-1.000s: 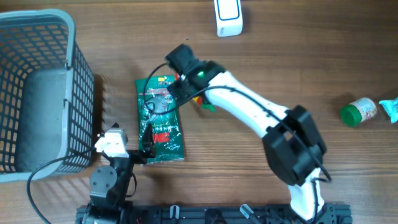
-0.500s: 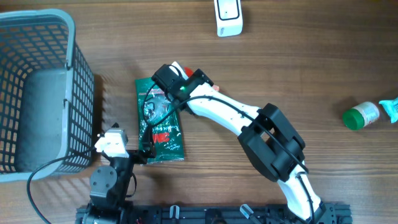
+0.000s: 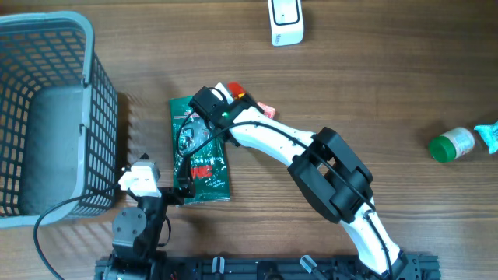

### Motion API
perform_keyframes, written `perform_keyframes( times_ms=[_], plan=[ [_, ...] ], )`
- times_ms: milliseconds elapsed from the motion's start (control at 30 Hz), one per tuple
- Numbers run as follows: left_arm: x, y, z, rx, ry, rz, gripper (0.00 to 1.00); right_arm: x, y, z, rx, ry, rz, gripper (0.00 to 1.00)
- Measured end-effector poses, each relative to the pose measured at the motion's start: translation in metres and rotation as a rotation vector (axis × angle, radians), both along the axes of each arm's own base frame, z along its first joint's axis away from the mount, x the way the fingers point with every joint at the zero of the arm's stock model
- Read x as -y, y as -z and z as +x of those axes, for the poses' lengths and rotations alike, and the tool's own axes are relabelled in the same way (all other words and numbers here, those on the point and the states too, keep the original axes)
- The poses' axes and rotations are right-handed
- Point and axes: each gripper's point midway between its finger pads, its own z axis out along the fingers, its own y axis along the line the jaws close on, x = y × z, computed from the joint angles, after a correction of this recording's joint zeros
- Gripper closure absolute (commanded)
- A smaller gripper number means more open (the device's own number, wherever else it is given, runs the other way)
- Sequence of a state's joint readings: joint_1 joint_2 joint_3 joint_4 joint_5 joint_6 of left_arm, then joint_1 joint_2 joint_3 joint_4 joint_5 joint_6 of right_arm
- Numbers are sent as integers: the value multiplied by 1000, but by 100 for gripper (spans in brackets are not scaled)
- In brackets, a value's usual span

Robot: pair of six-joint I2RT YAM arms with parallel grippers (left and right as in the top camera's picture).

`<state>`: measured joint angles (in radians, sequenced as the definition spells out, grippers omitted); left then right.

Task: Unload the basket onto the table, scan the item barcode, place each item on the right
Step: 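Grasp the red sauce bottle with the right gripper and lift it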

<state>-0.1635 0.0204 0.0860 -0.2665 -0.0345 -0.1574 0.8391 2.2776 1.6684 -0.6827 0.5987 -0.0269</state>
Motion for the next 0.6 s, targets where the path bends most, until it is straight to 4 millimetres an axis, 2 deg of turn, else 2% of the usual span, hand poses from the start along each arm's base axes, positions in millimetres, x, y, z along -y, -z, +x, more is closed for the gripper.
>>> perform_keyframes(
  times_ms=[167,233,267,333,367,400,500,600],
  plan=[
    [0,0,0,0,0,0,0,0,1,-5,-35,15,21,58],
    [0,0,0,0,0,0,0,-1,1,-13,-89,36,43,60],
    [0,0,0,0,0,0,0,-6,-2,-24,-160,58,86,65],
    [0,0,0,0,0,0,0,-17,-7,-31,-219,77,154,66],
    [0,0,0,0,0,0,0,-22,-13,-43,-304,109,212,66],
    [0,0,0,0,0,0,0,-24,-19,-45,-326,126,248,66],
    [0,0,0,0,0,0,0,-25,-63,-51,-433,212,433,66],
    [0,0,0,0,0,0,0,3,-108,-54,-526,335,578,66]
  ],
)
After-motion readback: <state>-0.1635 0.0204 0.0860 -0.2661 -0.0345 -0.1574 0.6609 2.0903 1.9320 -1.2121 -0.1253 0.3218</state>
